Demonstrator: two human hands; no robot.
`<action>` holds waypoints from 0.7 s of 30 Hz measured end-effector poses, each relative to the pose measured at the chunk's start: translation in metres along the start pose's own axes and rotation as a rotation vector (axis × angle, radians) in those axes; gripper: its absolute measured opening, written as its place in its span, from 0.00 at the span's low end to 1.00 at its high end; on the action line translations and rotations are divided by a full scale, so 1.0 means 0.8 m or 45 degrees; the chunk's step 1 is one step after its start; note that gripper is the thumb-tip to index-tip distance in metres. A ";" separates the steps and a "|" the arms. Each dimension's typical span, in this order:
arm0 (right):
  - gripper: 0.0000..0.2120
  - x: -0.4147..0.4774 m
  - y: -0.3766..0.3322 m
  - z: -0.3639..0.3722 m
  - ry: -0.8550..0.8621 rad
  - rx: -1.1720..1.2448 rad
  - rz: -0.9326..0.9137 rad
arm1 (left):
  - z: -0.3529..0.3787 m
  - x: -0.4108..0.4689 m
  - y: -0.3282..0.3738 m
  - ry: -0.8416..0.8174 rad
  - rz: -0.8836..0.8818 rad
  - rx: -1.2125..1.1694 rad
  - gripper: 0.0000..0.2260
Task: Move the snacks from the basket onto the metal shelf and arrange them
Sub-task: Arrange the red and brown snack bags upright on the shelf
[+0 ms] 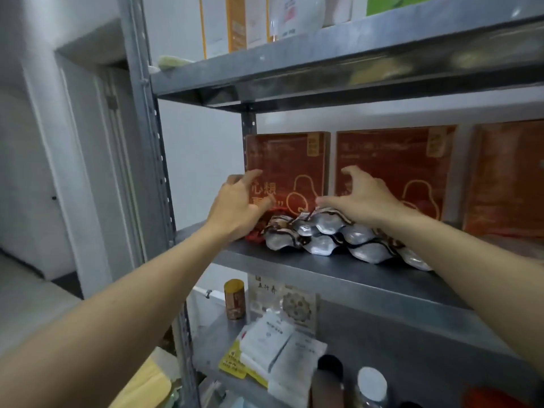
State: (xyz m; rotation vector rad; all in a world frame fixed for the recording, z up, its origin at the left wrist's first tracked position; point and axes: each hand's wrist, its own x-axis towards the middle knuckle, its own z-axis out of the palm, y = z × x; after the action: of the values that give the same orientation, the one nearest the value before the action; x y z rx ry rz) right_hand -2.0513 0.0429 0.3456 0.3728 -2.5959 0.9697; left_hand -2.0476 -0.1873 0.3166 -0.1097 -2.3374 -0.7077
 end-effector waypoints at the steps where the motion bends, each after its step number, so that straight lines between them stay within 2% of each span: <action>1: 0.41 0.022 -0.002 0.007 0.017 0.077 0.052 | 0.004 0.020 -0.012 0.009 -0.038 -0.043 0.27; 4: 0.38 0.078 -0.009 0.028 -0.008 0.264 0.209 | 0.014 0.077 -0.044 -0.009 -0.119 -0.144 0.30; 7: 0.33 0.124 -0.014 0.045 -0.018 0.311 0.301 | 0.024 0.126 -0.072 -0.027 -0.169 -0.292 0.32; 11: 0.18 0.170 -0.014 0.068 -0.015 0.275 0.420 | 0.046 0.180 -0.109 -0.049 -0.301 -0.447 0.38; 12: 0.16 0.178 -0.013 0.074 -0.022 0.263 0.437 | 0.053 0.192 -0.120 -0.061 -0.340 -0.467 0.40; 16: 0.16 0.200 -0.007 0.092 -0.041 0.257 0.479 | 0.081 0.226 -0.155 -0.183 -0.437 -0.592 0.45; 21: 0.20 0.212 -0.005 0.109 0.012 0.299 0.529 | 0.115 0.248 -0.178 -0.391 -0.401 -0.741 0.41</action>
State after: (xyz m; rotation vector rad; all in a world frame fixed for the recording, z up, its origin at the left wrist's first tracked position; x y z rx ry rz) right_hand -2.2230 -0.0393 0.3545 -0.1260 -2.6085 1.4140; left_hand -2.2908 -0.2825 0.3203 -0.1131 -2.3824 -1.6156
